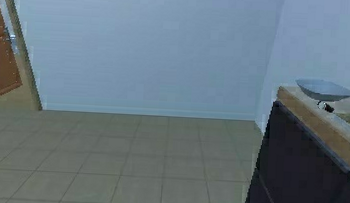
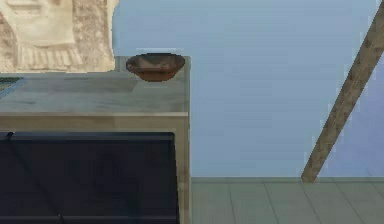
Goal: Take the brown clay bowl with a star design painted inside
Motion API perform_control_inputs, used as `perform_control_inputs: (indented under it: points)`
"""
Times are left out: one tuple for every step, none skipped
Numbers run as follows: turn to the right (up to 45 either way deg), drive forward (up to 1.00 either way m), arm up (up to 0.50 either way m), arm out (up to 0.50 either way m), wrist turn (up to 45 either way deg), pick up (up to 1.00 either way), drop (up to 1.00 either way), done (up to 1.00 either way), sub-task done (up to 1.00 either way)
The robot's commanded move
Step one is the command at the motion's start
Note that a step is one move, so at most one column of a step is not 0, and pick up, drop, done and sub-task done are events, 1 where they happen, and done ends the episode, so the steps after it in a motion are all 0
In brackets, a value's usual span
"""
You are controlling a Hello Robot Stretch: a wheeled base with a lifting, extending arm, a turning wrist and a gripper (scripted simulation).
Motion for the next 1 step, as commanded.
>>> perform_control_inputs:
  points:
    - [0.0, 0.0, 0.5, 0.0, 0.0, 0.0, 0.0, 0.0, 0.0]
